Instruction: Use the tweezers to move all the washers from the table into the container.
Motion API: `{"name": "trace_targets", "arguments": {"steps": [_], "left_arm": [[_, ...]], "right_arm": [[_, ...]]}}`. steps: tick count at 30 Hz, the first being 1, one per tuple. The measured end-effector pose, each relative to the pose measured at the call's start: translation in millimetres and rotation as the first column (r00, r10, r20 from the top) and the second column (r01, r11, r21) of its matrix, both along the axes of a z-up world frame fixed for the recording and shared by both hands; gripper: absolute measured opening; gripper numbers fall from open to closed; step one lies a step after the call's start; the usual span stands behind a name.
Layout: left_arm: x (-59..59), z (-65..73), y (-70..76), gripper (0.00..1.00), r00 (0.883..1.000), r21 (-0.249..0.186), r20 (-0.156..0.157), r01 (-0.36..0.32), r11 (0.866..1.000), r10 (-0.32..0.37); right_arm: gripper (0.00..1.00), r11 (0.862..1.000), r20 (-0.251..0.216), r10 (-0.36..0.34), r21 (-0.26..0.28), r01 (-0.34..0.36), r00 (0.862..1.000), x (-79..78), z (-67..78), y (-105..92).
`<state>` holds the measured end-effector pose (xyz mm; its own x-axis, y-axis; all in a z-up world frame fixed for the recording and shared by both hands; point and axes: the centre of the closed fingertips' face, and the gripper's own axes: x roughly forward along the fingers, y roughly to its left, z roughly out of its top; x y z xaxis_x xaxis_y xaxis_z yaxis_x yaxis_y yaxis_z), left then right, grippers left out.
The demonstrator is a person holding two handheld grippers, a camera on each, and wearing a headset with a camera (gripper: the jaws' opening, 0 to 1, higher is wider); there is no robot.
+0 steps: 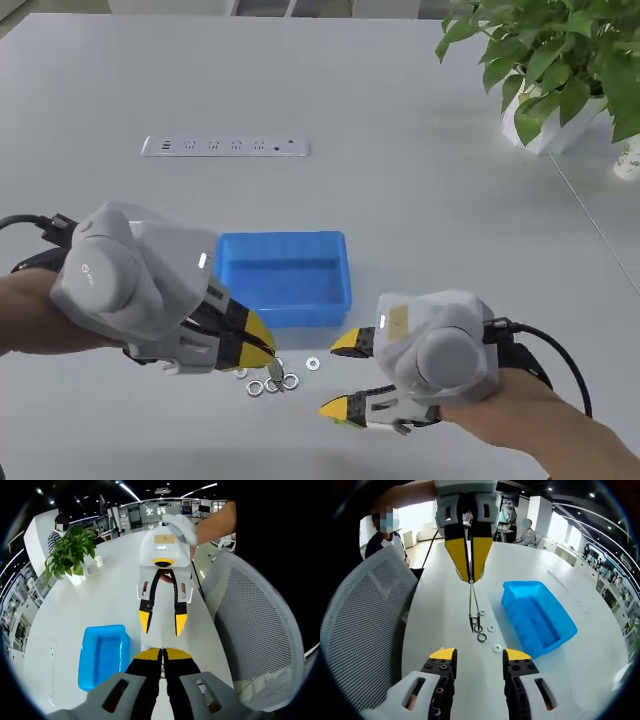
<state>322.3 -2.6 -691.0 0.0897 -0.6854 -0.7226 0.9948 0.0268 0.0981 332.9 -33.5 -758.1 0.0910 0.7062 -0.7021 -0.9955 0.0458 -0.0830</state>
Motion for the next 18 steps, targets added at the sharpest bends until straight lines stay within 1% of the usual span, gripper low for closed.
{"name": "trace_targets", "arguments": {"steps": [6, 14, 18], "left_arm": [[2.3, -3.4, -0.9, 0.05, 1.0, 0.004, -0.003, 0.005, 1.0, -0.005], [5.7, -8.2, -1.8, 0.05, 1.0, 0.008, -0.006, 0.012, 1.0, -0.012], [6.6, -11.0, -3.2, 0.05, 1.0, 0.012, -0.013, 0.019, 1.0, -0.019]], "right_arm": [[0.38, 1.0, -0.003, -0.024, -0.002, 0.024, 1.0, 0.8, -1.0, -6.0], [0.38, 0.999, -0.002, -0.034, -0.007, 0.034, 0.999, 1.4, -1.9, -9.4], [0.38, 0.999, 0.0, -0.037, -0.007, 0.037, 0.999, 2.2, -1.9, -9.9]]}}
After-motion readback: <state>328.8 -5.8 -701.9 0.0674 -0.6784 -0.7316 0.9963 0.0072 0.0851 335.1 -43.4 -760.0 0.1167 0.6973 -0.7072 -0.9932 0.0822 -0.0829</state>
